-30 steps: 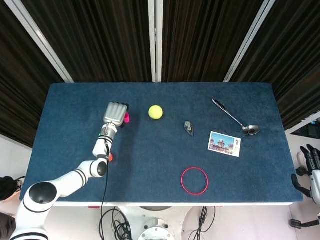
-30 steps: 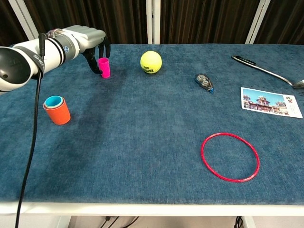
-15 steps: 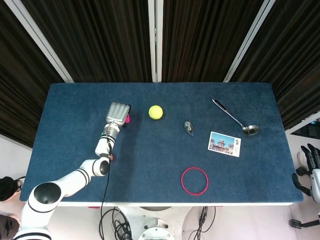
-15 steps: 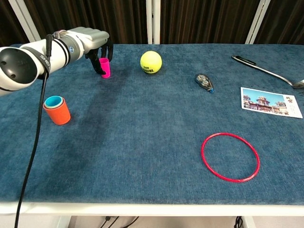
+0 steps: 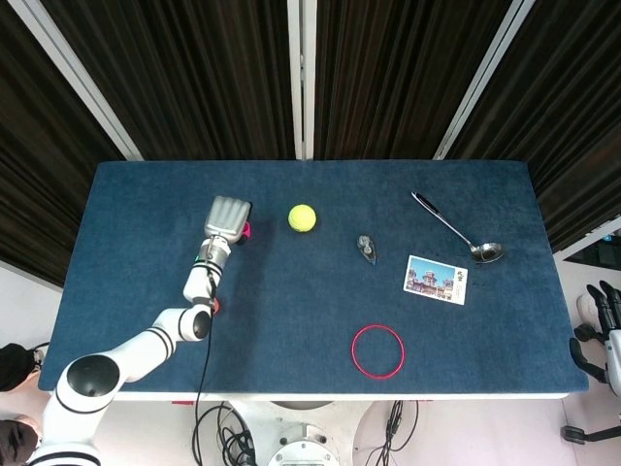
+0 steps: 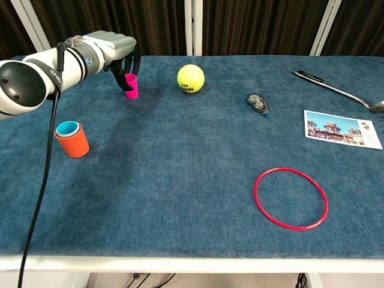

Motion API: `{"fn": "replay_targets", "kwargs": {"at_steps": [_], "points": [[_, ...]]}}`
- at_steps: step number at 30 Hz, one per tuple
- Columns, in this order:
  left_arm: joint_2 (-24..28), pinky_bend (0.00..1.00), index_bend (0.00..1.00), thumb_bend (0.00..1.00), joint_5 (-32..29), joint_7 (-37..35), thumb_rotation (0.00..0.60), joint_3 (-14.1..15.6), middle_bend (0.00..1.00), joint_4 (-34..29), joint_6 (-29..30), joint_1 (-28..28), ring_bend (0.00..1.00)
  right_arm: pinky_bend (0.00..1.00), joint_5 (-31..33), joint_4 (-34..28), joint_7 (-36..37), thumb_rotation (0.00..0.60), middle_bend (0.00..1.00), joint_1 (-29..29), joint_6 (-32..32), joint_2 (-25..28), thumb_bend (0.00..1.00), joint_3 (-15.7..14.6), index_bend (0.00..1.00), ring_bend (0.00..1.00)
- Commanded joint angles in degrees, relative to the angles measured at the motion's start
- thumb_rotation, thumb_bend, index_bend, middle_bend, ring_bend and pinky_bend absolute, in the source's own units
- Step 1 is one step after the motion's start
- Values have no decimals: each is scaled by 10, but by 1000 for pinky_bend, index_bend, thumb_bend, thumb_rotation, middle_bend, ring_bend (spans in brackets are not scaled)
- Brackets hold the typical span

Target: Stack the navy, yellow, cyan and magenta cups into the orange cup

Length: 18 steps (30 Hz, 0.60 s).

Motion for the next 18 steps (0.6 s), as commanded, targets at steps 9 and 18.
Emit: {"fn": "replay_targets", "kwargs": {"at_steps": [9, 18], "points": [[-5, 600, 539, 259, 10, -11, 600, -5, 567, 10, -3, 1, 578, 0, 2, 4, 2, 600, 0, 1, -4, -1, 346, 0, 0, 0], [13, 605, 544, 261, 8, -17, 600, -19, 574, -25, 9, 6, 585, 0, 2, 3, 3, 600, 0, 1, -3, 0, 347, 1, 0, 0]]}}
